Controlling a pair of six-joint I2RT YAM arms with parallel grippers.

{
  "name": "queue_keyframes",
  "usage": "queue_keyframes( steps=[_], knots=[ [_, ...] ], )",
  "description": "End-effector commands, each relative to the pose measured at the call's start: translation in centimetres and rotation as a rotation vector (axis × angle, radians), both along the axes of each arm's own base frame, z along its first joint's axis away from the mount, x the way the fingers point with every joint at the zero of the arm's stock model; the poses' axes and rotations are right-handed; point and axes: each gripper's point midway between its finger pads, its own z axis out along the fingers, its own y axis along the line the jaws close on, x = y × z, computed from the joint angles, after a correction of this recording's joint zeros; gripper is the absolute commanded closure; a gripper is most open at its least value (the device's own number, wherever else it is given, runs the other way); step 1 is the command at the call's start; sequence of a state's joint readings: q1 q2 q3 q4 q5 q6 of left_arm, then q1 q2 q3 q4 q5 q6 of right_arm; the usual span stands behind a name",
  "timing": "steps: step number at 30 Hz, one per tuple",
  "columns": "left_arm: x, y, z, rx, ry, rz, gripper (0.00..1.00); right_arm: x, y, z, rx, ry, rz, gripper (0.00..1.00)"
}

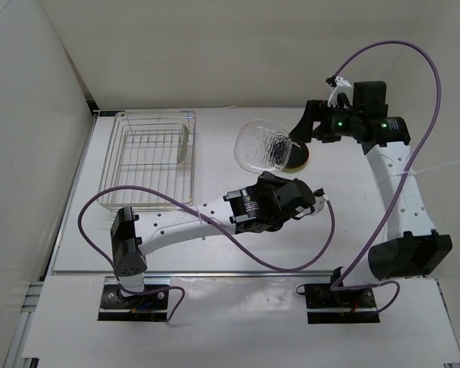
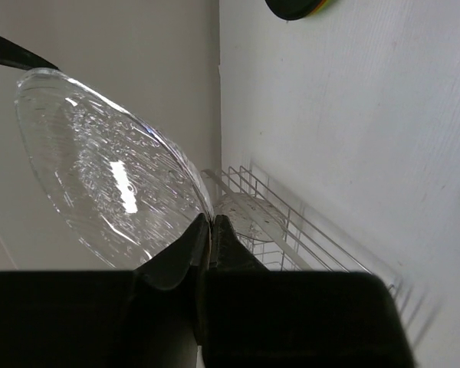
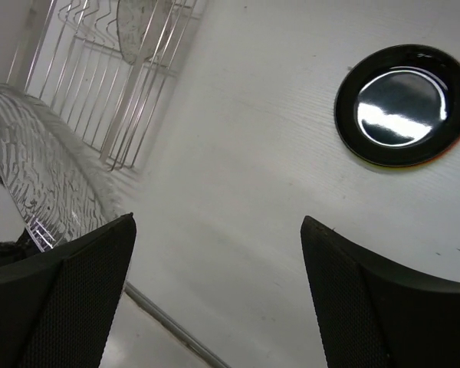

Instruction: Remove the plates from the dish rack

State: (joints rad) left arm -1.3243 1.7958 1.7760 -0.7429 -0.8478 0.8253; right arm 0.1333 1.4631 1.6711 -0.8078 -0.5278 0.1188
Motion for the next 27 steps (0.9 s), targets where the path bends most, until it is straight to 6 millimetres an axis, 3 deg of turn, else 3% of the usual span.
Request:
queue_keyframes(
  steps=[1,6,10,19,22,24,25,26,27],
  knots=[
    [-0.3,-0.1,1.2,-0.054,0.011,-0.002,0.89,0.4,-1.3,3.1,-0.001,-0.115,-0.095,0.09],
    [-0.8,0.0,0.2,-0.048,0.056,-0.013,0.89,-0.6,-1.4,4.8,0.04,-0.158,-0.094,0.09],
    [-0.4,-0.4,-0.1,-0.066,0.064,-0.008,0.89,-2.1,0.4,5.5,0.103,-0.157,0.035,0.09],
    [0.2,-2.2,2.8,-0.179,0.019,-0.008,0.89,-2.0,0.3,1.9,0.069,-0.088,0.051,0.13],
    [0.5,-2.7,3.2,-0.199,0.003,-0.006,0.89,-2.2,0.4,1.0,0.067,-0.069,0.063,0.24],
    [0.5,-2.8,4.1,-0.235,-0.001,-0.003,0.89,-2.6,0.8,0.9,0.085,-0.056,0.089,0.42],
    [0.6,-3.1,3.6,-0.225,0.001,-0.003,0.89,-2.6,0.8,0.9,0.085,-0.056,0.089,0.42],
    [0.6,-3.1,4.0,-0.235,-0.001,-0.003,0.89,-2.8,0.9,0.9,0.093,-0.055,0.099,0.58],
    [0.6,-3.3,3.6,-0.227,0.001,-0.003,0.89,-2.8,0.9,0.9,0.093,-0.055,0.099,0.63]
  ],
)
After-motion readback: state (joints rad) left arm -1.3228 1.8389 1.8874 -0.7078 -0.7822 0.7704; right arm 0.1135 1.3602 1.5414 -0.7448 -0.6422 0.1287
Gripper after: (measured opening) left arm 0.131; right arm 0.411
